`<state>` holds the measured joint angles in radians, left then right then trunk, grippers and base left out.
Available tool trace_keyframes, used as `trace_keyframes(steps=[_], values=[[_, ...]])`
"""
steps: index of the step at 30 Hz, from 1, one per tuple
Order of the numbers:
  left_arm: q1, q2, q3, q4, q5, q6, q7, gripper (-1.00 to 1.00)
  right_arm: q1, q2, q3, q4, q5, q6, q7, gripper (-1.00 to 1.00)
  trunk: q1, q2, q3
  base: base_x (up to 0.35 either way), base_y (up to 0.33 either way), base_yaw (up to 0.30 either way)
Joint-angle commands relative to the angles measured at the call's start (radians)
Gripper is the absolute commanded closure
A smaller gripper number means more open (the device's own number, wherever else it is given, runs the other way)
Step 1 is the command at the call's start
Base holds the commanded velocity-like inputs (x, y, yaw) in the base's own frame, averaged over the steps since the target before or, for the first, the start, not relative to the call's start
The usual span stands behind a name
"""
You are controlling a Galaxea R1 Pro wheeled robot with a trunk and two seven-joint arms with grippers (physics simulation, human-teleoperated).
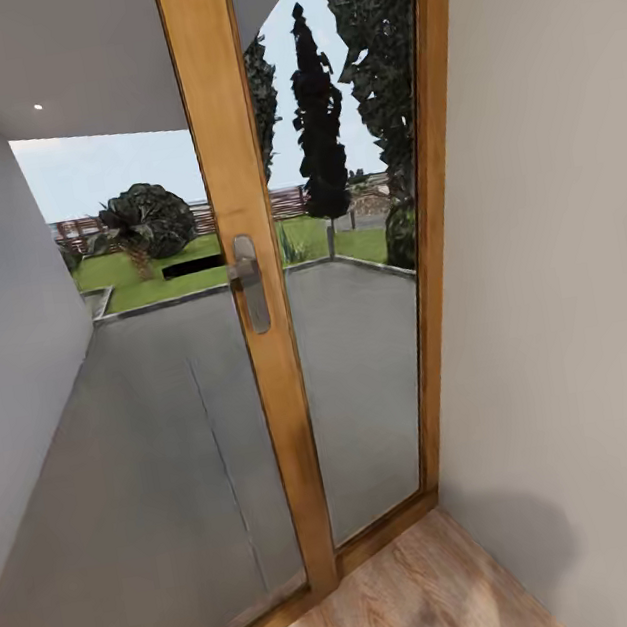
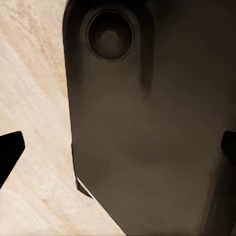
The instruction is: Put the three can of soda from the living room inside the tash can in the kitchen.
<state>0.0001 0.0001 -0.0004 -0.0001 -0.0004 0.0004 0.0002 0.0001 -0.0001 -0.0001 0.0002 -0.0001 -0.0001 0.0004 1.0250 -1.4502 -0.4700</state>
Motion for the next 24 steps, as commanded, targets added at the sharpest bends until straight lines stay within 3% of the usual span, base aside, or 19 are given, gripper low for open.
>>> trace_keyframes(steps=[1, 24], values=[[0.003, 0.006, -0.004, 0.006, -0.003, 0.004, 0.002, -1.0, 0.006, -0.005, -0.001, 0.005, -0.001, -0.001, 0.004, -1.0, 0.0, 0.0, 0.0, 0.0, 0.0, 0.0], [0.003, 0.012, -0.005, 0.011, -0.004, 0.007, 0.002, -1.0, 0.007, -0.005, 0.0, 0.006, 0.0, -0.001, 0.006, -1.0, 0.0, 0.0, 0.0, 0.0, 0.0, 0.0]])
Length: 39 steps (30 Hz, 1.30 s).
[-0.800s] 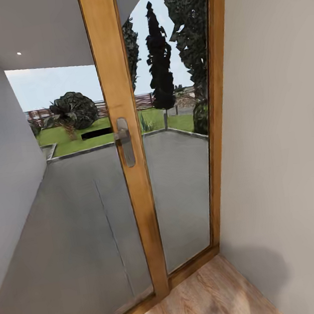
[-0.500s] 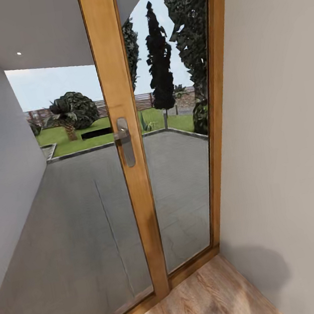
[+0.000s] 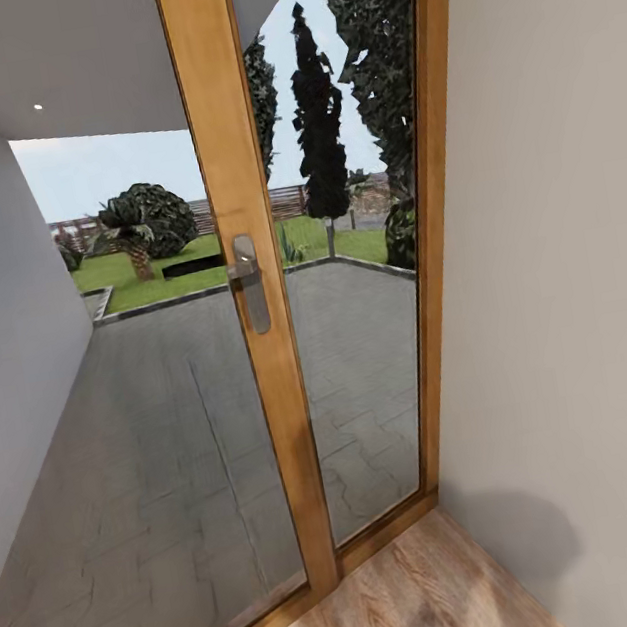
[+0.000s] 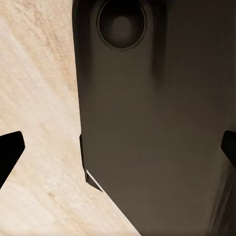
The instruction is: Put the three can of soda from the living room inside the tash can in the kitchen.
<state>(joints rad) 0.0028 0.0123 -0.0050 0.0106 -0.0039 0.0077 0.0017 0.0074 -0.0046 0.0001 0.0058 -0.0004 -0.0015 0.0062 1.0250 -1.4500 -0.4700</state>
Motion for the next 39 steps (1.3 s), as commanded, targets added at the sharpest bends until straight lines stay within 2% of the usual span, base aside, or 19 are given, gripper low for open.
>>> trace_keyframes(steps=[1, 13, 39], values=[[0.0, 0.0, 0.0, 0.0, 0.0, 0.0, 0.0, -1.0, 0.0, 0.0, 0.0, 0.0, 0.0, 0.0, 0.0, -1.0, 0.0, 0.0, 0.0, 0.0, 0.0, 0.0], [-0.003, -0.001, 0.0, -0.006, 0.001, 0.004, 0.0, -1.0, -0.004, 0.017, -0.003, -0.005, -0.002, 0.02, -0.001, -1.0, 0.0, 0.0, 0.0, 0.0, 0.0, 0.167], [-0.003, -0.002, -0.001, -0.006, 0.001, 0.005, 0.001, -1.0, -0.004, 0.018, -0.002, -0.006, -0.003, 0.021, -0.002, -1.0, 0.0, 0.0, 0.0, 0.0, 0.0, 0.272]])
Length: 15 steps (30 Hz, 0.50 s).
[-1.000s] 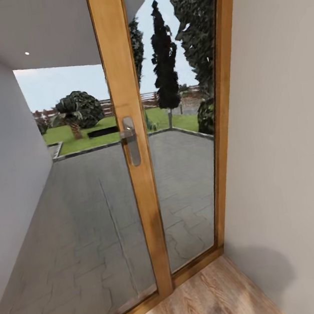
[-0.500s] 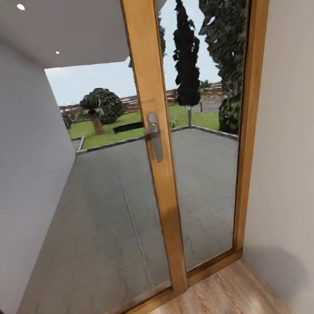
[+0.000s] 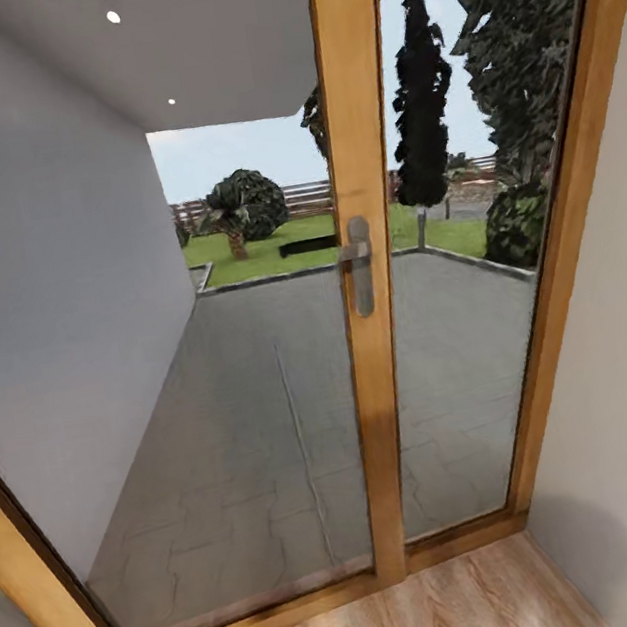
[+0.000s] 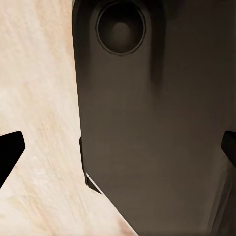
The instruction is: Put the three can of soda from the living room inside the tash can in the kitchen.
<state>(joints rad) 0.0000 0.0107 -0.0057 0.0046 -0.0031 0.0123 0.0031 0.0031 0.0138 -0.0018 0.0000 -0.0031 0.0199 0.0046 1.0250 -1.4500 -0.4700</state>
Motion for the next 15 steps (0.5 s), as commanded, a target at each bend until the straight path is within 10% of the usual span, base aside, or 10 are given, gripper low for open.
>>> trace_keyframes(steps=[1, 15], values=[[0.0, 0.0, 0.0, 0.0, 0.0, 0.0, 0.0, -1.0, 0.0, 0.0, 0.0, 0.0, 0.0, 0.0, 0.0, -1.0, 0.0, 0.0, 0.0, 0.0, 0.0, 0.275], [0.0, 0.0, 0.0, 0.0, 0.0, 0.0, 0.0, -1.0, 0.0, 0.0, -0.001, 0.0, 0.0, 0.0, -0.005, -1.0, 0.0, 0.0, 0.0, 0.0, 0.0, 0.275]])
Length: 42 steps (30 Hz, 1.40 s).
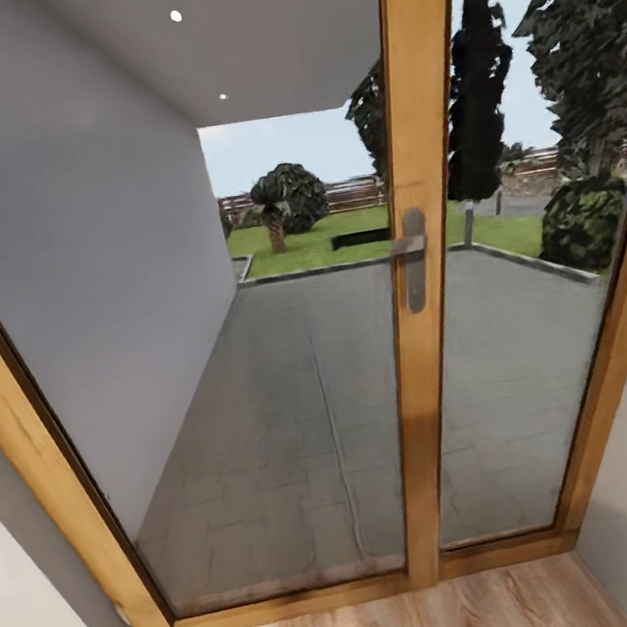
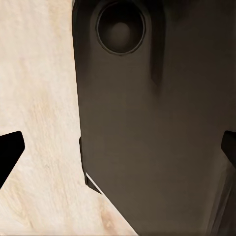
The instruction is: Put the three can of soda from the living room inside the tash can in the kitchen.
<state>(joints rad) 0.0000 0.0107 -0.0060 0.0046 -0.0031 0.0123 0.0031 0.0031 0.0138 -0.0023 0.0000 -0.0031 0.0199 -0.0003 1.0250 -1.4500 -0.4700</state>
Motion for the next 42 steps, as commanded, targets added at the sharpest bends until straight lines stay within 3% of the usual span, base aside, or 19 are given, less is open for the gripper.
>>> trace_keyframes(steps=[1, 42], values=[[0.0, 0.0, 0.0, 0.0, 0.0, 0.0, 0.0, -1.0, 0.0, 0.0, 0.0, 0.0, 0.0, 0.0, 0.0, -1.0, 0.0, 0.0, 0.0, 0.0, 0.0, 0.275], [0.0, 0.003, 0.007, 0.0, 0.005, -0.002, 0.003, -1.0, 0.0, 0.0, -0.006, 0.0, 0.0, -0.001, -0.004, -1.0, 0.0, 0.0, 0.0, 0.0, 0.0, 0.275]])
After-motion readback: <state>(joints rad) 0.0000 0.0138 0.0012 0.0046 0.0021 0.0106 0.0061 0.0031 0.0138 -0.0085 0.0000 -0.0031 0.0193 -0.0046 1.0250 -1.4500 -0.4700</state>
